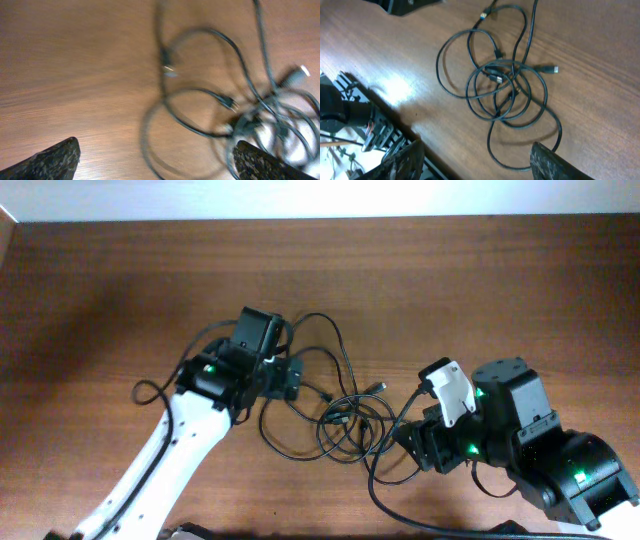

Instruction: Untangle cables

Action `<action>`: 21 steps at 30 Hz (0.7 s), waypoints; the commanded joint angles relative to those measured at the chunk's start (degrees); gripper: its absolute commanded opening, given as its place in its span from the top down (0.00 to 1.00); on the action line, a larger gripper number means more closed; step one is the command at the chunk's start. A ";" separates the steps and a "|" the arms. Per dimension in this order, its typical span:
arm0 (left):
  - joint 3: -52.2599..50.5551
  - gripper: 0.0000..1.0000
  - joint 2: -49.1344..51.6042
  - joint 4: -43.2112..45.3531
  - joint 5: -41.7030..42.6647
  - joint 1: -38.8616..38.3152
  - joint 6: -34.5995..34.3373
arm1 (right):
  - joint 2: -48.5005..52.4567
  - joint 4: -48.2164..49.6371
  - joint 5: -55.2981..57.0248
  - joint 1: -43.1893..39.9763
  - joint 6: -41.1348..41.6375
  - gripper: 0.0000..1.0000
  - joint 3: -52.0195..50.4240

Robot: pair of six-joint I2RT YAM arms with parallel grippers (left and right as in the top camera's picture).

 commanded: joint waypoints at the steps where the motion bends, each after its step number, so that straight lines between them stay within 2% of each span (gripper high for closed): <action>1: 0.02 0.01 5.95 -0.15 22.99 -1.27 19.15 | -1.36 -0.70 -2.01 0.00 0.20 0.33 0.28; 2: 0.00 0.01 8.35 -0.31 24.22 -2.32 22.05 | -2.75 -0.46 -3.58 0.00 0.20 0.33 0.31; 5: 0.00 0.00 17.29 0.15 26.01 -6.47 23.52 | -9.99 -0.31 -3.69 0.00 0.20 0.27 0.31; 6: 0.00 0.09 19.39 0.63 26.14 -7.56 23.47 | -11.56 -0.33 -3.63 0.00 0.20 0.22 0.31; 10: 0.00 0.16 23.10 2.82 26.14 -9.66 23.45 | -12.90 -0.50 -3.50 0.00 0.66 0.23 0.31; 11: -0.02 0.28 23.15 3.80 26.14 -9.66 23.43 | -12.90 -0.50 -3.50 0.00 0.63 0.27 0.31; 13: -0.04 0.28 23.69 4.44 26.14 -9.66 23.43 | -12.90 -0.52 -3.48 0.00 0.63 0.27 0.31; 14: -0.15 0.33 24.52 5.57 26.12 -9.66 23.45 | -12.90 -0.52 -3.50 0.00 0.63 0.27 0.31; 16: -0.15 0.33 27.26 8.24 26.14 -9.66 23.45 | -12.90 -0.81 -3.48 0.00 0.63 0.27 0.31; 18: -0.15 0.38 27.80 10.29 26.14 -9.66 23.45 | -12.90 -0.74 -3.48 0.00 0.63 0.27 0.31; 19: -0.15 0.36 27.78 11.02 26.12 -9.66 23.45 | -12.90 -0.76 -3.48 0.00 0.63 0.27 0.31; 20: -0.15 0.42 27.78 11.58 26.14 -9.66 23.45 | -12.90 -0.79 -3.48 0.00 0.63 0.27 0.31; 21: -0.15 0.81 27.78 11.56 26.16 -9.66 23.43 | -12.90 -0.76 -3.48 0.00 0.63 0.27 0.31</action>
